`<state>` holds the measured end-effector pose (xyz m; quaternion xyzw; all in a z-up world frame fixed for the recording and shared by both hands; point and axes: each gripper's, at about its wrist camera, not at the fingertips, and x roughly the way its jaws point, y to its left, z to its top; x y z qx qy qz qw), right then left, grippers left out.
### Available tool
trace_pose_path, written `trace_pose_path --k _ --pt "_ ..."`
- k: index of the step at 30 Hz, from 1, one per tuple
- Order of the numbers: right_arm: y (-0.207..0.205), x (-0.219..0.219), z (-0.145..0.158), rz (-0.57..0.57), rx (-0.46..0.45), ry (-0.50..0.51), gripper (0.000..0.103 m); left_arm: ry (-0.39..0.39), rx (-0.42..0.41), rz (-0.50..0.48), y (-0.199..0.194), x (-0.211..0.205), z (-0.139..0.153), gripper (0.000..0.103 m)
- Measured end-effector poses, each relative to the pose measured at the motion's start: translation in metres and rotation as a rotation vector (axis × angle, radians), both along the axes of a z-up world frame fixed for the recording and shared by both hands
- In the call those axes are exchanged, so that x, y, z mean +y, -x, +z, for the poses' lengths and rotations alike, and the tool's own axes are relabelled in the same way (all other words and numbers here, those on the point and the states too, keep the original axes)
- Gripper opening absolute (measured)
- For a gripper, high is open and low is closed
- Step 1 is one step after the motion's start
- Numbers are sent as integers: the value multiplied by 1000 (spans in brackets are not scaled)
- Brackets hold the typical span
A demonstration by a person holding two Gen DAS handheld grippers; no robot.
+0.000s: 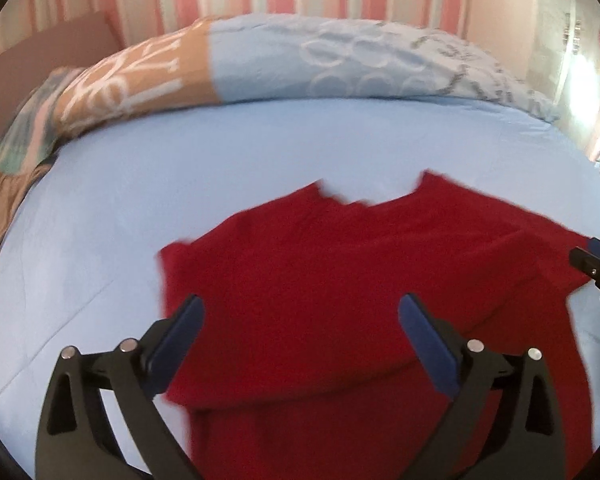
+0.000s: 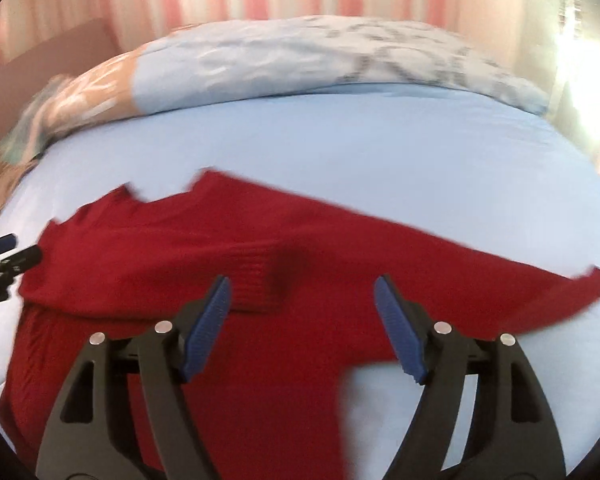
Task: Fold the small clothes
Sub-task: 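Grasp the other sleeve cuff with the right tool and lift it, then fold the held sleeve across the sweater body with the right tool and release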
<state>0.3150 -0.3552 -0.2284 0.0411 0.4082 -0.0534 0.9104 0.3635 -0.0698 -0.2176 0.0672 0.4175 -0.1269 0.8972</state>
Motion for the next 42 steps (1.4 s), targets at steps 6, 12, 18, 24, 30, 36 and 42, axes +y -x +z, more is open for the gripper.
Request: trace_pose_path --k 6,12,18,24,30,36,42 --pt "25 -117 -5 -343 49 -3 75 16 -16 -93 -4 -61 8 98" --pt "40 -221 -19 -600 81 -3 74 -9 -22 -133 -2 -91 7 98" --pt "46 -273 -33 -727 104 -6 67 -36 -18 -141 -4 -101 2 98" --pt "37 -285 -57 -706 156 -71 28 -43 -5 -135 -10 -108 -4 98" --pt "31 -267 -51 -661 115 7 10 -64 -11 -145 -7 -107 -7 98" --pt "41 -200 9 -457 -90 -11 6 -57 -12 -134 -6 -96 -4 98" --pt "13 -58 41 -22 -126 -68 5 -59 -24 -116 0 -75 1 98"
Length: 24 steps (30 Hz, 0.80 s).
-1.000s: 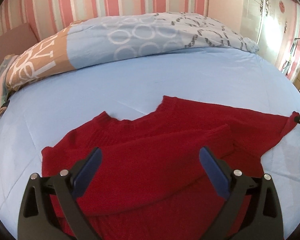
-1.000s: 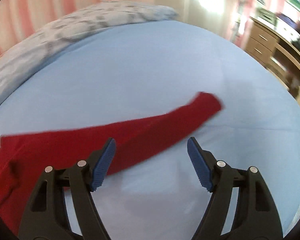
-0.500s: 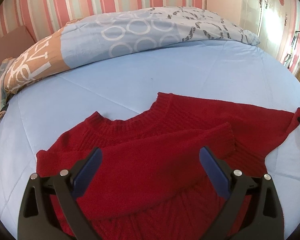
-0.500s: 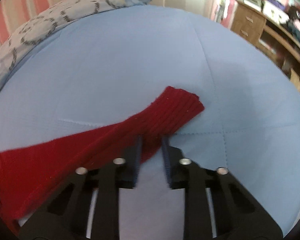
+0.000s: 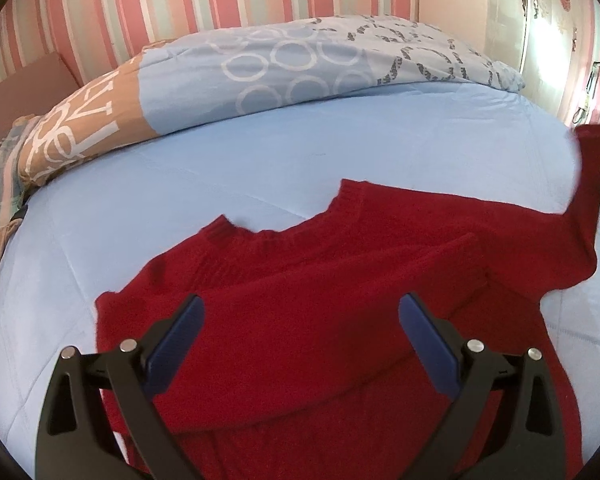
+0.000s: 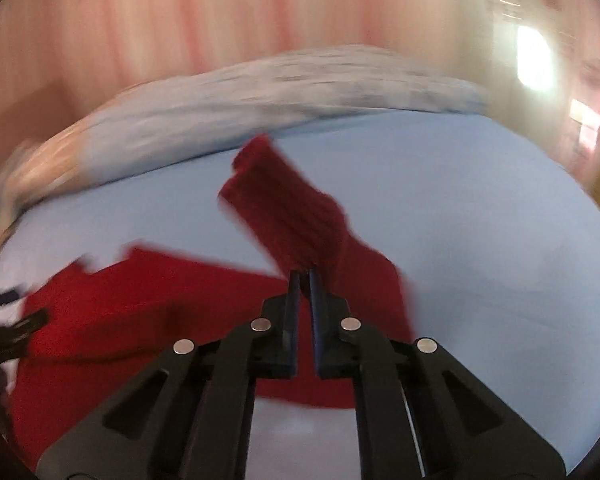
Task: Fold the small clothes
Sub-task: 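Fold the held sleeve across the sweater body with the right tool and release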
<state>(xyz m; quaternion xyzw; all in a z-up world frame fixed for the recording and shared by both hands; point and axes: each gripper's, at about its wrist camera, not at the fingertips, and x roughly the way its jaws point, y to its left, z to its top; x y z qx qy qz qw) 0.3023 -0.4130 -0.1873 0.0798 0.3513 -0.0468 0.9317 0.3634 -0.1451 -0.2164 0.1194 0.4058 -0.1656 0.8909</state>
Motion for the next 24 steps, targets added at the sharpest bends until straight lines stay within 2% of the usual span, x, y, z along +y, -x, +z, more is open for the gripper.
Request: trace_pose_path --k 3,4,7,9,10,11,15,22,23,24 --pt "-15 63 -9 167 28 -20 4 14 2 29 2 17 3 98" --pt "-24 92 -20 235 61 -18 2 17 5 38 2 22 3 98" --pt "-37 136 -55 327 177 -15 1 26 28 72 -1 41 1 98" --pt "-35 154 -67 359 208 25 4 40 49 78 -1 49 -2 98" --pt "-31 156 -69 370 219 30 12 49 63 75 -1 52 -4 98" --pt "-24 156 -68 366 215 35 21 61 73 66 0 53 -6 98" --pt "-9 123 -57 291 174 86 29 111 91 -1 8 35 -13 98" --pt "-3 49 -45 119 154 91 30 131 114 -134 17 -44 -26 98" --pt "-2 42 -45 108 155 83 30 129 120 -149 18 -54 -28 89" --pt "-1 36 -47 99 157 76 30 123 133 -174 19 -65 -32 69"
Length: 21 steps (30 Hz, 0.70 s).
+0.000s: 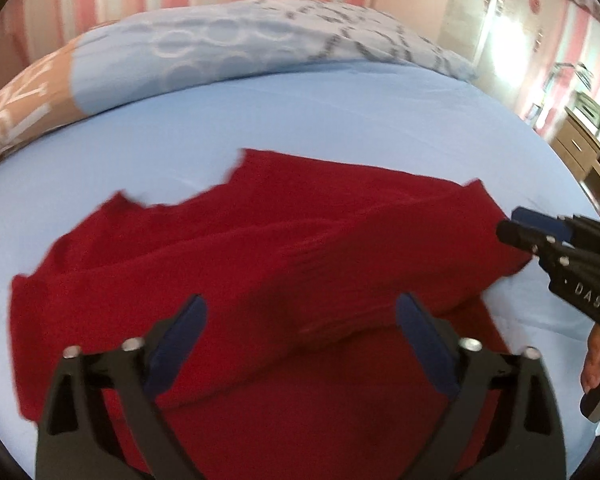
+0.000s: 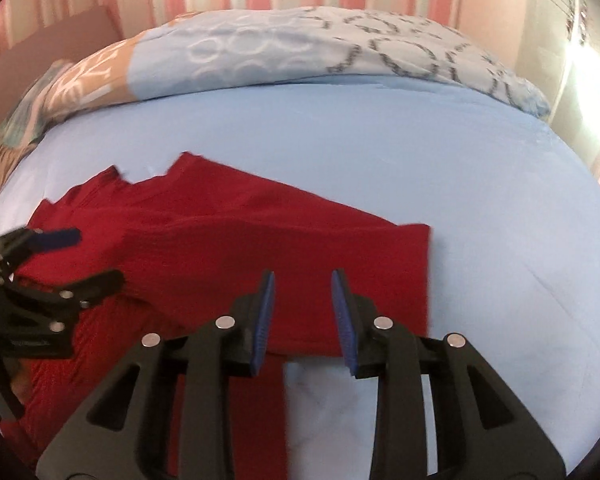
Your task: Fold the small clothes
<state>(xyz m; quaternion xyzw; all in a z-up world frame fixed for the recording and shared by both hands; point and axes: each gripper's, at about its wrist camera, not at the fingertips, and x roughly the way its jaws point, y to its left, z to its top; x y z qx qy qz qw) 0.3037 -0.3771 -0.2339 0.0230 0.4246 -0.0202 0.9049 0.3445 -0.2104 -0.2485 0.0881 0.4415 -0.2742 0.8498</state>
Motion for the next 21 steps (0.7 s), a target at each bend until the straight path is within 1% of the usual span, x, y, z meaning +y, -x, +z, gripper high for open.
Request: trace_pose_path --k 1,2,3,6,9,10,11,12,14,17,19,21 --pt "0 -10 -3 -15 -2 -7 30 -14 15 -13 -1 -7 -4 59" --pt "1 -14 -5 -21 -4 -16 30 -34 35 -22 -2 -15 -9 45" --pt "-1 -24 -9 -36 -2 -39 30 -47 49 -26 -2 -20 -14 42" --pt "-6 -39 -16 -58 7 -54 30 -77 48 -10 -3 -28 -21 42" --pt "-8 -49 -21 -72 6 -53 30 -73 57 -5 -8 -30 -24 42" --pt "-7 -52 -21 -81 2 -57 30 -72 52 -4 -9 -31 -23 38" --pt "-7 -55 -21 -88 -1 -60 30 -74 41 -11 -8 -32 -23 15" --pt "-6 -57 -21 -95 -3 -64 30 -83 27 -21 -7 -34 -21 10" --pt "-2 -61 -20 -110 -8 -73 30 -72 -3 -31 -4 -33 -14 7" --pt "0 -60 -18 -115 -14 -72 31 -35 -69 -41 6 -25 5 7" --pt "1 -60 -18 -125 -14 -77 36 -27 -125 -37 12 -21 18 6" --pt "2 -59 -16 -133 -17 -92 44 -40 -192 -19 15 -11 34 6"
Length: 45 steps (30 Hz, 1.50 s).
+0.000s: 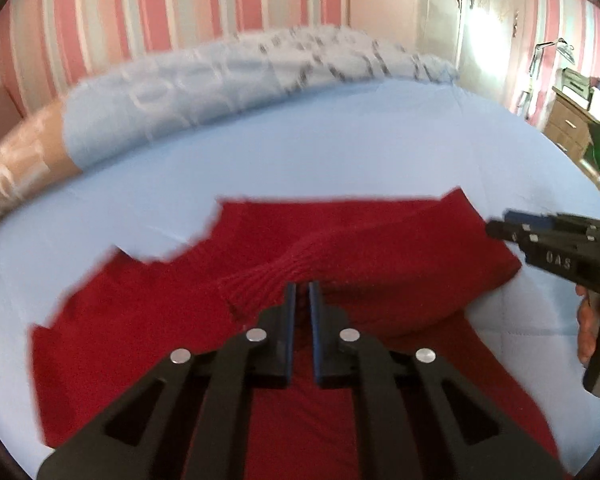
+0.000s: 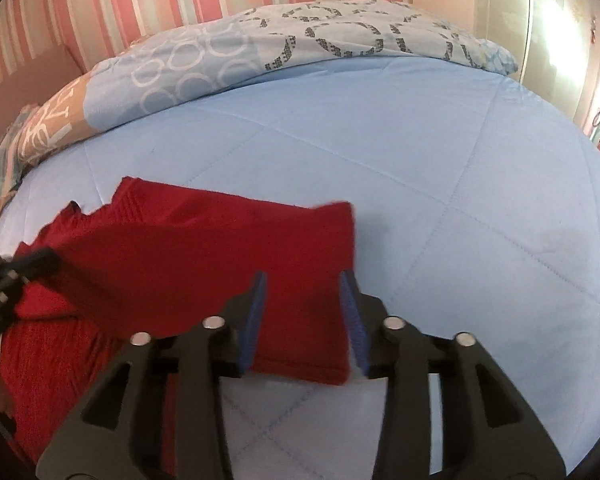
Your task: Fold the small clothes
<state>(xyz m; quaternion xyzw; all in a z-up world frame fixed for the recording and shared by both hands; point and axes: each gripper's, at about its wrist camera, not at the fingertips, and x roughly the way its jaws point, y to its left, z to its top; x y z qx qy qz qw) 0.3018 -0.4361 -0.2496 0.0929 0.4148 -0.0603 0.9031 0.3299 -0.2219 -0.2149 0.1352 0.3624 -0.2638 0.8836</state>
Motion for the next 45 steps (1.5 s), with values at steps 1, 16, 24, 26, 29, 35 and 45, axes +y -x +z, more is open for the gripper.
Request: trace_pose_path --k 1,16,24,26,29,35,45 --pt "1 2 3 0 -7 -12 45 -9 -28 13 -2 9 9 6" --pt "-28 55 -22 73 76 -116 46 -61 26 199 -25 125 -14 6" --pt "-34 50 -14 46 63 -150 59 -61 -94 307 -20 170 19 6" --pt "-41 60 -22 72 86 -158 59 -90 -55 327 -20 189 6 6" --pt "-48 74 -32 105 121 -135 58 -133 -4 354 -19 206 -20 7" --pt "-52 95 -39 128 151 21 52 -184 10 360 -16 209 -51 14" --pt "-49 99 -39 137 133 45 52 62 37 374 -18 262 -5 66"
